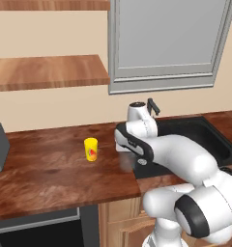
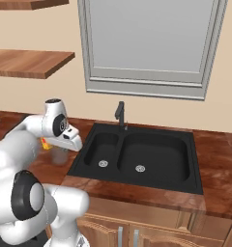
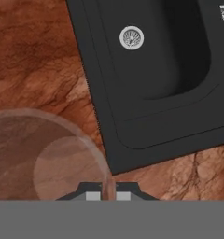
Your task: Place the glass cup in the left basin and the cup in the right basin of the sink.
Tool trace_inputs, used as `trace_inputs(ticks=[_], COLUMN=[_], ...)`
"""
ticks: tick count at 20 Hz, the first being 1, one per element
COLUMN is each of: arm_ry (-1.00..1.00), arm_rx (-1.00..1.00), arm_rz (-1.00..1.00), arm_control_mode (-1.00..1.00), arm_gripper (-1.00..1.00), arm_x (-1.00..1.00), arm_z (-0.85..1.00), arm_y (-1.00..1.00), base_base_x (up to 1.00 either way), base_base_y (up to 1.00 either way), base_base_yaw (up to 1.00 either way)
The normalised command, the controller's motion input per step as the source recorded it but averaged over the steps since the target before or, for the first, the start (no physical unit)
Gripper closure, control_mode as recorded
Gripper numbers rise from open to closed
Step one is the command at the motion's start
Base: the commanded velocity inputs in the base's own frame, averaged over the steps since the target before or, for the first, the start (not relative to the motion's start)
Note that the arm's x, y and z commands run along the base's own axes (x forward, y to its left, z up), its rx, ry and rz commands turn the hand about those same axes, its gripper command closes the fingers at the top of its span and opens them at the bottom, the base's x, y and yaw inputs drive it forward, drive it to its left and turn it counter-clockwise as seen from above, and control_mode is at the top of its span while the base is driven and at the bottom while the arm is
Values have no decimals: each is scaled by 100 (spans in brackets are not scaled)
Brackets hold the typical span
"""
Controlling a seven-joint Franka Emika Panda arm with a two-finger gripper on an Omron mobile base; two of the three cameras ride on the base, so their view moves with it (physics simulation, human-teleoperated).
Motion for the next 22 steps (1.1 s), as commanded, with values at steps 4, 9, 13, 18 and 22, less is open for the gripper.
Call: trace_inputs(ticks=[4,9,13,18,22], arm_ry=[4,0,0,0,0], arm_rx=[0,-1,-4,-8,-8], arm_rz=[-13,-11,-11,-14,-13], arm_control_mode=[-100,-100,-100,-100,-100], arm_gripper=[100,100,100,100,100], arm_x=[15,19,25,31,34], arm_z=[3,0,0,0,0], arm_y=[-27,-24,-19,-14,-12], base_base_x=[0,0,0,0,0], base_base_y=[0,0,0,0,0], base_base_yaw=[0,0,0,0,0])
